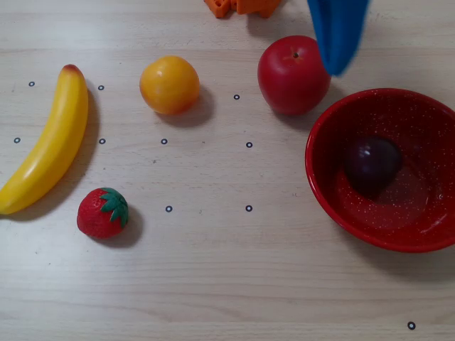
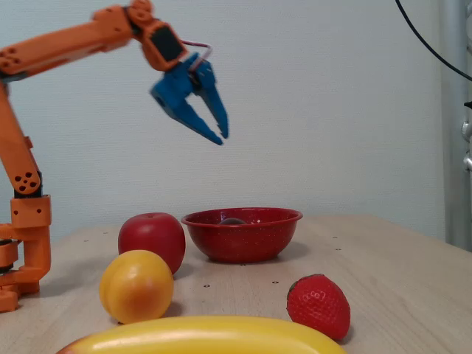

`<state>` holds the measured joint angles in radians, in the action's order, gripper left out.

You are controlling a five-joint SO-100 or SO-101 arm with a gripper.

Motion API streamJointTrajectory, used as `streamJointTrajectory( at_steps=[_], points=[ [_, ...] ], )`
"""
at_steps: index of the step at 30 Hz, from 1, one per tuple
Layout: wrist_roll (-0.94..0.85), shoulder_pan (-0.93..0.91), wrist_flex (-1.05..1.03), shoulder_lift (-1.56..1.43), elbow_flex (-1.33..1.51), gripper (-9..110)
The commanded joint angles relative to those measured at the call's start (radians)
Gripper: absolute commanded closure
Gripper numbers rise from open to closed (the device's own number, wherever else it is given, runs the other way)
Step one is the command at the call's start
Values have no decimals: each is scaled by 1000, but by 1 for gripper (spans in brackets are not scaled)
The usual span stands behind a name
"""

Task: Put plum in the red bowl.

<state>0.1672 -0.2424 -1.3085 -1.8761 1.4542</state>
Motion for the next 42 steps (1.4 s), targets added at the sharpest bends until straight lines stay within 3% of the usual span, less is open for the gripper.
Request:
streamJointTrajectory(
  at_steps=[1, 11, 21, 31, 42],
  points=[
    [-26, 69, 64, -141, 48, 101],
    [-26, 212, 215, -569, 560, 101],
    [-2, 311, 525, -1032, 1183, 101],
    [11, 327, 825, -1258, 1589, 101],
    [-9, 313, 670, -1353, 1664, 101]
  ],
)
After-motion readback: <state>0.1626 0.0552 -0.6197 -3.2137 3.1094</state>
